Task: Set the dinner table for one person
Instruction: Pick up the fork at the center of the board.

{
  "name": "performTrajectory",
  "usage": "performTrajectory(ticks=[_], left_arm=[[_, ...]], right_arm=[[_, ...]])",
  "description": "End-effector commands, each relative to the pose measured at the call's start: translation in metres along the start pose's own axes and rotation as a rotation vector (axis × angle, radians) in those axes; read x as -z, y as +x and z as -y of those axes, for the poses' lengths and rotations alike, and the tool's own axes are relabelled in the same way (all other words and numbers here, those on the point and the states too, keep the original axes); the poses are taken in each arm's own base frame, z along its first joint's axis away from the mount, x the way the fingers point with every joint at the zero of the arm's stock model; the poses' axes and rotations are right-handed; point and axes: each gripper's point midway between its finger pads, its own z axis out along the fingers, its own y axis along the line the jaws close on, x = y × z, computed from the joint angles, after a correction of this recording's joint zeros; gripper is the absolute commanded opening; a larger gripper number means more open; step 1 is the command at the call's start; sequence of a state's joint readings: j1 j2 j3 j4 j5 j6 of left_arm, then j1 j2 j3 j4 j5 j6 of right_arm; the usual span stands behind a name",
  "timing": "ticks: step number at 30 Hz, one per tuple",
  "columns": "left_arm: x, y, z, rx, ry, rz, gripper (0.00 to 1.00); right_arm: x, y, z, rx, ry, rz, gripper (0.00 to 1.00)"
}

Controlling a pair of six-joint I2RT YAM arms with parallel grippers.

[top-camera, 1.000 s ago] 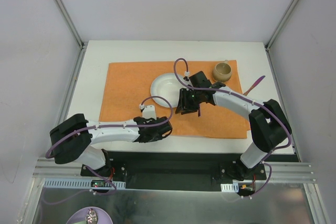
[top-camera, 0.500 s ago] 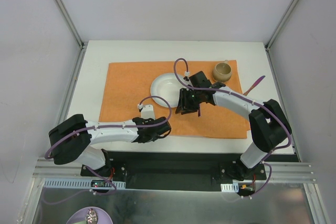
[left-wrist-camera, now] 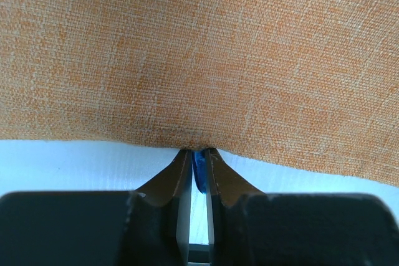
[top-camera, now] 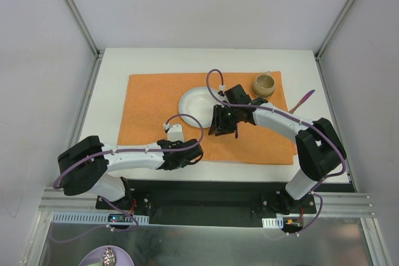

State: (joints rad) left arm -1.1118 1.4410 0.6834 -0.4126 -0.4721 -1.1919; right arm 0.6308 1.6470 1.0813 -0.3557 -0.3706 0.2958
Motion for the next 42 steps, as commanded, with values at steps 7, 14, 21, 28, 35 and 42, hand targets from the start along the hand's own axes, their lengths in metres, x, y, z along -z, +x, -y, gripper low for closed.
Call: performTrajectory(ticks=[7,14,21,28,35,42], left_arm=[[0.001,0.074,-0.036,-0.076,-0.077,-0.254,0.01],[0.013,0.086,-0.044,-0.118,-0.064,-0.314,0.0],[0.031,0.101,-0.051,-0.172,-0.044,-0.364,0.0],[0.053,0.124,-0.058,-0.24,-0.025,-0.401,0.0],[0.067,0.139,-0.068,-0.294,-0.043,-0.409,0.0],[0.068,0.133,-0.07,-0.283,-0.067,-0.371,0.19]], right_arm=[[0.006,0.001,-0.002,0.011,-0.002,0.016,0.41],[0.004,0.0,-0.001,0.008,0.0,0.019,0.4],[0.002,0.0,-0.001,0.001,-0.001,0.015,0.4],[0.002,0.0,0.0,-0.006,0.002,0.015,0.4],[0.003,0.002,0.0,-0.007,0.005,0.023,0.4],[0.004,0.006,-0.001,-0.004,0.006,0.022,0.4]])
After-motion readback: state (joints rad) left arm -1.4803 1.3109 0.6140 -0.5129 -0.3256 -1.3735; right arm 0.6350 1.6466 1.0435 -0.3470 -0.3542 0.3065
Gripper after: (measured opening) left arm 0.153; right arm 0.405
